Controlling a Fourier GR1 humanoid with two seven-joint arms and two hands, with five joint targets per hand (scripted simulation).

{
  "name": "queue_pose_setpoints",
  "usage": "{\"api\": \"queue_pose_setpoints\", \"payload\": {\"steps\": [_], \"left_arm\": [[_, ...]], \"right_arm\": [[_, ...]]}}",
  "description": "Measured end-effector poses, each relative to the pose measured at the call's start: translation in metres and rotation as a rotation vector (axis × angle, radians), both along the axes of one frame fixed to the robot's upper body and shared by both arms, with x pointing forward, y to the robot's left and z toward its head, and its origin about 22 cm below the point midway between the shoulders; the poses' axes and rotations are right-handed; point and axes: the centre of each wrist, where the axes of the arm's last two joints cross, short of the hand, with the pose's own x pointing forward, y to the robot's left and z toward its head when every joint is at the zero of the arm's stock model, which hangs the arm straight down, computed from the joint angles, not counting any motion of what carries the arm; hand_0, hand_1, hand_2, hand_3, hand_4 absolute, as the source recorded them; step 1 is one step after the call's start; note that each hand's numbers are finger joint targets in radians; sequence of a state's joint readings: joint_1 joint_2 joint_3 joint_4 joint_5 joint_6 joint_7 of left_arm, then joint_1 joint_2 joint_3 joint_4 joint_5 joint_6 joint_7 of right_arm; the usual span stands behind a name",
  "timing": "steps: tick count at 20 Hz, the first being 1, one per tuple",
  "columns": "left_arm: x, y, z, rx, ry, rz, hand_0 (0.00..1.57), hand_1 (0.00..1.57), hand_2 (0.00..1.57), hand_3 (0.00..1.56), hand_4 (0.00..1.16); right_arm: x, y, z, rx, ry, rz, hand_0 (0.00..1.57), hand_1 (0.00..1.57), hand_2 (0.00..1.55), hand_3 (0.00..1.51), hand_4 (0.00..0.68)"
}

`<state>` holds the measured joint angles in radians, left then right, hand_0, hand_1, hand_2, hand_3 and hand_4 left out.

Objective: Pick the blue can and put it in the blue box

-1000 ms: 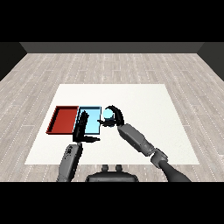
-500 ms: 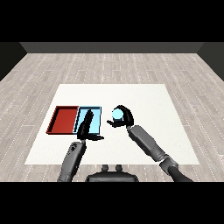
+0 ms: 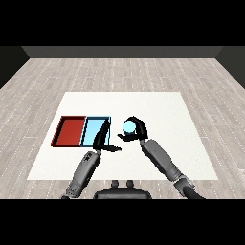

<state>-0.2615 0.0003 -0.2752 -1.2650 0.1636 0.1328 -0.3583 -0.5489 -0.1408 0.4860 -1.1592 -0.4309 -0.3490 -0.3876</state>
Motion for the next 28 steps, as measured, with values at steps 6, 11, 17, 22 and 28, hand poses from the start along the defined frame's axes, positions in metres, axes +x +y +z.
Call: {"api": "queue_pose_setpoints", "payload": {"steps": [6, 11, 17, 22, 28], "left_arm": [[0.003, -0.008, -0.008, 0.018, 0.037, -0.007, 0.0, 0.0, 0.0, 0.0, 0.0], [0.004, -0.026, -0.016, 0.027, 0.066, -0.021, 0.0, 0.0, 0.0, 0.0, 0.0], [0.004, -0.037, -0.016, 0.032, 0.079, -0.035, 0.0, 0.0, 0.0, 0.0, 0.0], [0.009, -0.04, -0.017, 0.031, 0.086, -0.046, 0.0, 0.0, 0.0, 0.0, 0.0], [0.007, -0.052, -0.013, 0.032, 0.082, -0.051, 0.0, 0.0, 0.0, 0.0, 0.0]], "right_arm": [[0.003, 0.0, 0.005, -0.002, -0.014, 0.029, 1.4, 1.4, 1.44, 1.4, 0.669], [-0.002, 0.009, 0.008, 0.001, -0.027, 0.049, 1.4, 1.4, 1.45, 1.41, 0.682], [-0.011, 0.015, 0.01, 0.011, -0.037, 0.077, 1.39, 1.39, 1.44, 1.4, 0.659], [-0.013, 0.02, 0.009, -0.002, -0.043, 0.093, 1.41, 1.41, 1.43, 1.39, 0.646], [-0.014, 0.027, 0.017, -0.008, -0.043, 0.109, 1.43, 1.43, 1.43, 1.39, 0.616]]}}
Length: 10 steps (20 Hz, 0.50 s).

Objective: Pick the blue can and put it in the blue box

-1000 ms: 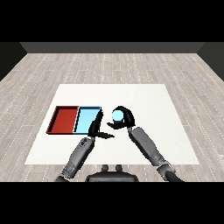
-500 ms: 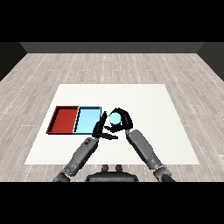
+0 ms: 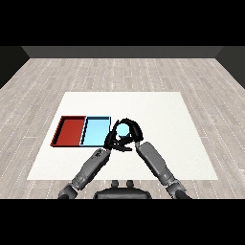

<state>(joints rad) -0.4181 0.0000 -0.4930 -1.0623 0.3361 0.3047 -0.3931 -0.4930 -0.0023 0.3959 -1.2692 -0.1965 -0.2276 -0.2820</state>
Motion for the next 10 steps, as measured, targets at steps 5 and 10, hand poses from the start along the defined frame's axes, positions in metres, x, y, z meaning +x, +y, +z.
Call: {"api": "queue_pose_setpoints", "payload": {"steps": [5, 10], "left_arm": [[0.005, 0.0, -0.001, -0.003, 0.0, -0.015, 0.0, 0.0, 0.0, 0.0, 0.0], [0.005, -0.003, -0.004, 0.075, -0.045, 0.008, 0.13, 0.13, 0.45, 0.0, 0.6]], "right_arm": [[-0.004, 0.011, -0.003, -0.02, -0.005, 0.016, 1.39, 1.39, 1.44, 1.39, 0.62], [-0.008, 0.024, -0.005, -0.028, -0.014, 0.039, 1.4, 1.4, 1.44, 1.39, 0.609]]}}
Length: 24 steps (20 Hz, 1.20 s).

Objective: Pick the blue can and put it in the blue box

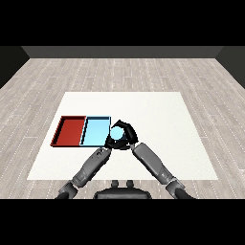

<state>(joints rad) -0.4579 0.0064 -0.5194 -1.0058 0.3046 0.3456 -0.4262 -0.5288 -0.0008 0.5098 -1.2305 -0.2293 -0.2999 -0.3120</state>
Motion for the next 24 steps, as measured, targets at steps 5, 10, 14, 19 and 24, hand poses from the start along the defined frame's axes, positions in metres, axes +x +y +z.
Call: {"api": "queue_pose_setpoints", "payload": {"steps": [5, 10, 14, 19, 24], "left_arm": [[0.002, 0.004, 0.001, 0.122, -0.048, 0.076, 0.39, 0.39, 0.57, 0.09, 0.13], [0.008, 0.009, 0.002, 0.243, -0.076, 0.081, 0.0, 0.0, 0.07, 0.0, 0.71], [0.004, 0.009, 0.0, 0.16, -0.06, 0.125, 0.95, 0.95, 0.97, 0.85, 0.69], [0.0, 0.009, -0.005, 0.127, -0.063, 0.142, 0.58, 0.58, 0.71, 0.5, 0.66], [0.001, 0.006, -0.002, 0.091, -0.028, 0.132, 1.41, 1.41, 1.4, 1.28, 0.6]], "right_arm": [[0.0, 0.008, 0.003, -0.024, -0.007, 0.011, 1.48, 1.48, 1.47, 1.4, 0.599], [-0.001, 0.01, 0.001, -0.036, -0.024, 0.01, 1.45, 1.45, 1.45, 1.39, 0.591], [-0.002, 0.012, 0.001, -0.025, -0.03, 0.028, 1.44, 1.44, 1.45, 1.39, 0.604], [-0.003, 0.012, 0.001, -0.01, -0.02, 0.043, 1.44, 1.44, 1.45, 1.39, 0.591], [-0.004, 0.011, 0.002, -0.003, -0.015, 0.04, 1.43, 1.43, 1.46, 1.4, 0.574]]}}
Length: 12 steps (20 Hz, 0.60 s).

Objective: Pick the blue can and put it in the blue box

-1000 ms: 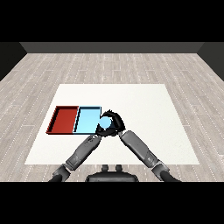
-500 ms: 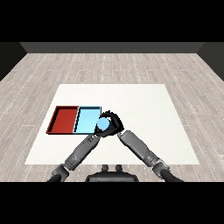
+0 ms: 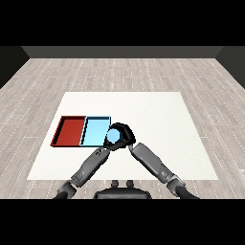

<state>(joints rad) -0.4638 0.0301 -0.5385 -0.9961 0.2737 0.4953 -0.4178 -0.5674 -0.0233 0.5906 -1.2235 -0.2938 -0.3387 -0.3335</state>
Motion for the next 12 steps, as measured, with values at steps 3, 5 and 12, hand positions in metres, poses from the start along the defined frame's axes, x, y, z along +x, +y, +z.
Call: {"api": "queue_pose_setpoints", "payload": {"steps": [3, 5, 12], "left_arm": [[0.0013, 0.0024, -0.0005, -0.035, 0.035, 0.005, 1.42, 1.42, 1.35, 1.0, 0.68], [-0.0005, 0.0034, -0.0032, -0.049, 0.041, 0.007, 1.57, 1.57, 1.54, 1.47, 0.76], [0.0036, 0.0052, -0.0073, -0.074, 0.066, 0.007, 1.57, 1.57, 1.52, 1.45, 1.1]], "right_arm": [[-0.0004, 0.0003, 0.0039, 0.029, 0.026, -0.003, 1.27, 1.27, 1.37, 1.33, 0.415], [-0.0015, -0.0004, 0.0025, 0.059, 0.047, 0.005, 1.09, 1.09, 1.12, 0.8, 0.0], [0.0005, -0.003, 0.0017, 0.078, 0.088, 0.003, 0.0, 0.0, 0.0, 0.0, 0.0]]}}
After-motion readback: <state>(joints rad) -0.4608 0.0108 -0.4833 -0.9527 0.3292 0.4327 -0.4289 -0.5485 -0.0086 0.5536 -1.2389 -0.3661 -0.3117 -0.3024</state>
